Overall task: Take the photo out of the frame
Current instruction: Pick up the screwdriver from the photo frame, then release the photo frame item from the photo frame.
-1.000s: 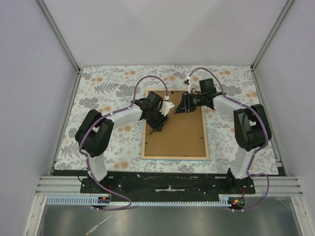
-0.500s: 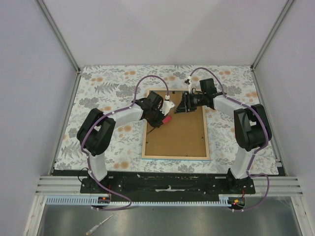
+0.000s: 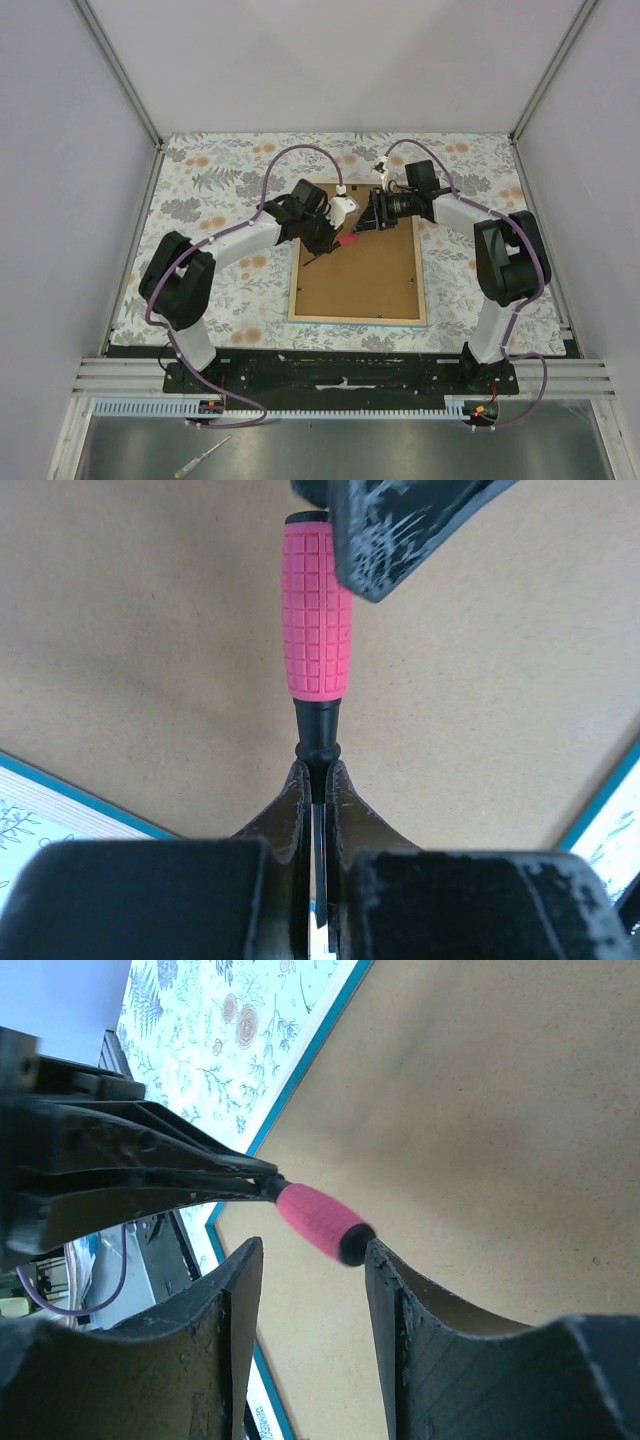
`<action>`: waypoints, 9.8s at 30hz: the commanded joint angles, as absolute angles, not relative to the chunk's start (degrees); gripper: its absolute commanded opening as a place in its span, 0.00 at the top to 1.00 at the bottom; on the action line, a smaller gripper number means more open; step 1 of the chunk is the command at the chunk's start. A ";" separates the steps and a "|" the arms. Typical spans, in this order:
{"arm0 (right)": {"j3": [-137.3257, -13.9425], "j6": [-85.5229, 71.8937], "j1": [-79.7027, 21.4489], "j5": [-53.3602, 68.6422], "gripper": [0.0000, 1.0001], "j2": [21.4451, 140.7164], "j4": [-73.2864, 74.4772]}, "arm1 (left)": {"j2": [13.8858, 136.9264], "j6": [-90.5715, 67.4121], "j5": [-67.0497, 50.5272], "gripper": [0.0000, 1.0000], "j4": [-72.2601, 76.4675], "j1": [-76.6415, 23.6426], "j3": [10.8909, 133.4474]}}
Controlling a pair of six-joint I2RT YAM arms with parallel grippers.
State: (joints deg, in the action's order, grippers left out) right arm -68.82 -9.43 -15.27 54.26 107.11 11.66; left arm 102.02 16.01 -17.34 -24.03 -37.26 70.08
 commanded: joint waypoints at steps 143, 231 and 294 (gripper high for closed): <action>-68.91 7.01 -17.31 60.45 1.00 88.24 17.39 | 94.74 0.53 -15.82 0.09 -12.75 -21.53 65.65; -67.41 3.25 -42.19 35.24 1.00 102.21 4.57 | 105.12 -3.87 -16.26 0.83 -13.71 -19.25 65.57; -70.93 9.84 -45.26 38.40 1.00 103.01 12.39 | 103.54 -4.48 -14.33 0.91 -13.62 -18.81 65.04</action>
State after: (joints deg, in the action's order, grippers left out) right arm -68.31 7.68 -44.51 34.20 102.39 9.28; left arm 105.25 -3.55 -15.99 -14.39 -19.31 65.63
